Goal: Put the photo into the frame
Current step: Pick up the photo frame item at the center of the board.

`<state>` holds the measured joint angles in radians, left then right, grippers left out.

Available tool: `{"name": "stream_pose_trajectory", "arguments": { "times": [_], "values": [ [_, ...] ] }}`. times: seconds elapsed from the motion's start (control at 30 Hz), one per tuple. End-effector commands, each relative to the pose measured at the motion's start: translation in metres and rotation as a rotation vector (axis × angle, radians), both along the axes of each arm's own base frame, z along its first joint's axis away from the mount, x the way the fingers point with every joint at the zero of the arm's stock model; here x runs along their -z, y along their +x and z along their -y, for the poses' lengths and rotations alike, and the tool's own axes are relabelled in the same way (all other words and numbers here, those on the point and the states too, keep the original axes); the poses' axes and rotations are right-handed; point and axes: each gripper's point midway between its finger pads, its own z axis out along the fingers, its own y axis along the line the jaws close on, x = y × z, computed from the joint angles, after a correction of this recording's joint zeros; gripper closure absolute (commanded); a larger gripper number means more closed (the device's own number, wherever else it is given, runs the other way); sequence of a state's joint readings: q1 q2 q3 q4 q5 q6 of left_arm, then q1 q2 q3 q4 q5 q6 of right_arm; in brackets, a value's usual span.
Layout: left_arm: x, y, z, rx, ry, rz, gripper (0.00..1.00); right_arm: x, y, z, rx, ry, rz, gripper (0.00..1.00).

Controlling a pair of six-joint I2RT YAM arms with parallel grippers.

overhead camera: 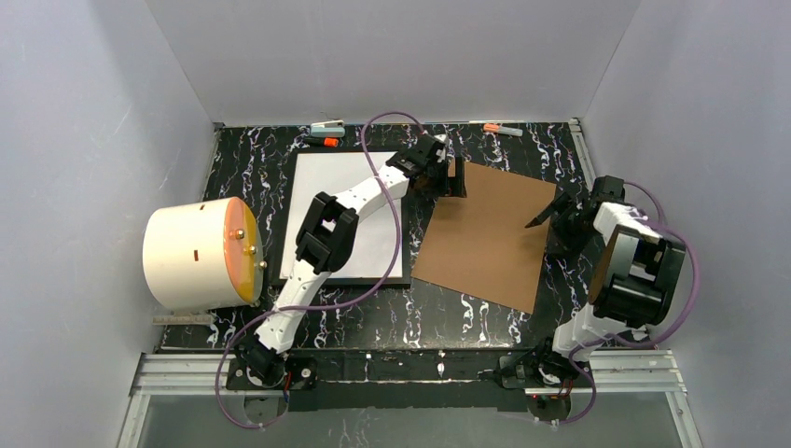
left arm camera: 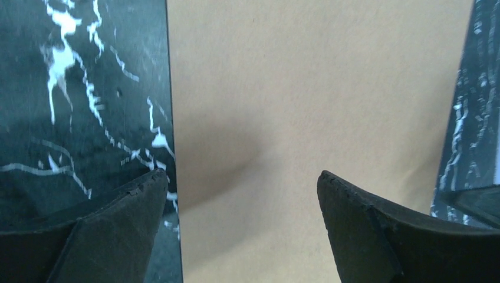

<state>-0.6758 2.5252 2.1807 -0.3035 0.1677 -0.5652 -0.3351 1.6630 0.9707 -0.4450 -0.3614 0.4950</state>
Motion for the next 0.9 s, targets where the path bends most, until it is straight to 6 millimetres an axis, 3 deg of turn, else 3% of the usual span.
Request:
{"name": "stream_pose_trajectory", "arguments": {
  "times": [0.0,0.17,0.47,0.63,0.87],
  "values": [
    [0.000,-0.029,-0.038,0.004,0.208,-0.030,0.02,-0.015,-0.022,0.017,0.125,-0.132,-0.049,0.05],
    [-0.017,-0.040,-0.047,0.025,0.233,-0.042,0.02,-0.015,-0.048,0.015,0.136,-0.163,-0.083,0.05],
    [0.015,-0.107,-0.077,-0.008,0.291,-0.304,0.15,0.010,-0.095,-0.010,0.110,-0.073,-0.213,0.08],
    [0.032,-0.138,-0.081,0.026,0.304,-0.395,0.21,0.022,-0.105,-0.026,0.094,0.004,-0.237,0.10],
    [0.035,-0.162,-0.058,0.106,0.180,-0.503,0.29,0.017,-0.094,-0.053,0.037,0.168,-0.139,0.16]
  ]
}}
